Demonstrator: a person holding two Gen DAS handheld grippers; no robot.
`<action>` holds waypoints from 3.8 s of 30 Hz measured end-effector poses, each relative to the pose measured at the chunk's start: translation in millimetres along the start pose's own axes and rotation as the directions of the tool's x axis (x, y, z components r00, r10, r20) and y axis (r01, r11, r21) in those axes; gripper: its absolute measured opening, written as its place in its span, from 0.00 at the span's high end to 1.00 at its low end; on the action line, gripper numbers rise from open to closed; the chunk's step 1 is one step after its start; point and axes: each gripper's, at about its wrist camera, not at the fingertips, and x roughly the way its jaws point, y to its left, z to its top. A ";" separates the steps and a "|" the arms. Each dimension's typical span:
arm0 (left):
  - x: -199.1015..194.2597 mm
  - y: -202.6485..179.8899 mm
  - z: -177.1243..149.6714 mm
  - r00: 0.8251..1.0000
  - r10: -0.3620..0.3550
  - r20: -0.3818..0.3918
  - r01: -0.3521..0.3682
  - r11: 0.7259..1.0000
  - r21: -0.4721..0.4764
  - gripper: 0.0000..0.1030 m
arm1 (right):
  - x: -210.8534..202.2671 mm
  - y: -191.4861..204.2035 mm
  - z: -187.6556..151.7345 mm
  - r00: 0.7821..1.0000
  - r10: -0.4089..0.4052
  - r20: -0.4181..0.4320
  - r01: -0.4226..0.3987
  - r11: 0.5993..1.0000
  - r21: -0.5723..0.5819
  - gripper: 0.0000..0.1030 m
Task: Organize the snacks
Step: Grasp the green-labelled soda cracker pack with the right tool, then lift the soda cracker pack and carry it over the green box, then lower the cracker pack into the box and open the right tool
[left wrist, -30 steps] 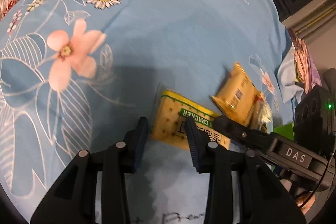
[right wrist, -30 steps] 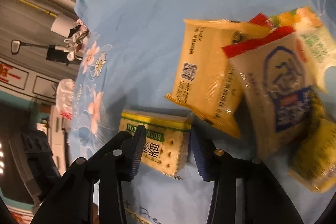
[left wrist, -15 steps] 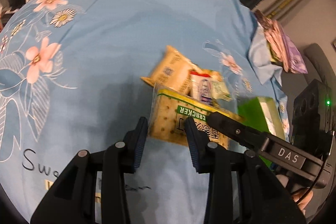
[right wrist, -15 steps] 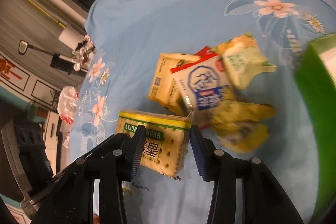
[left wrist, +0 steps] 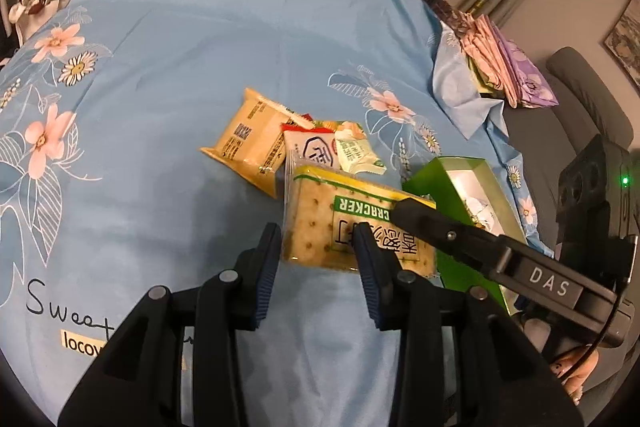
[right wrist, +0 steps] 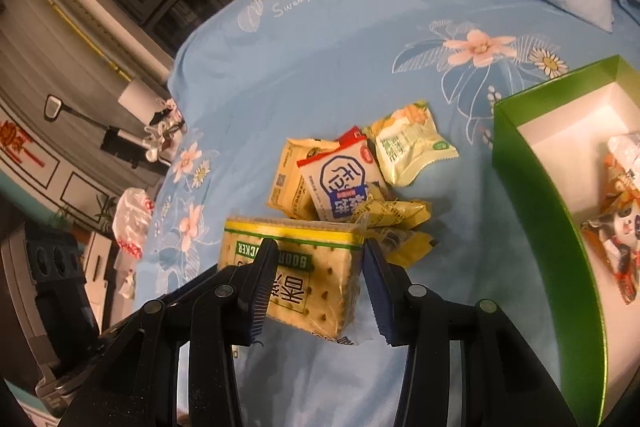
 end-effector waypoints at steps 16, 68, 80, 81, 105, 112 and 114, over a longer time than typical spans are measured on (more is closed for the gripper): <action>-35.0 -29.5 -1.3 0.994 -0.063 0.095 0.060 0.998 0.034 0.64 | -49.9 14.9 -3.7 0.993 -0.003 0.117 0.014 0.996 -0.089 0.55; -15.6 -126.7 8.3 0.982 -0.163 0.091 0.148 0.977 0.154 0.65 | -124.9 -48.3 14.1 0.969 0.006 0.246 0.000 1.000 -0.023 0.55; 27.6 -174.4 8.9 0.979 -0.200 0.025 0.192 0.962 0.194 0.65 | -144.1 -108.2 22.7 0.961 -0.025 0.275 -0.005 0.994 0.108 0.55; 31.8 -177.5 9.0 0.979 -0.202 0.017 0.195 0.961 0.196 0.65 | -144.9 -114.7 23.5 0.961 -0.027 0.275 -0.007 0.993 0.120 0.55; 119.9 -202.9 16.4 0.987 -0.112 -0.114 0.131 0.976 0.175 0.65 | -108.6 -196.5 42.6 0.983 -0.063 0.171 0.007 0.950 0.311 0.55; 138.0 -201.9 18.2 0.985 -0.095 -0.147 0.118 0.981 0.156 0.65 | -97.2 -208.8 47.1 0.987 -0.073 0.141 0.022 0.941 0.337 0.54; 142.0 -201.2 18.3 0.984 -0.086 -0.154 0.109 0.982 0.153 0.64 | -93.2 -211.5 48.0 0.988 -0.077 0.132 0.027 0.939 0.344 0.54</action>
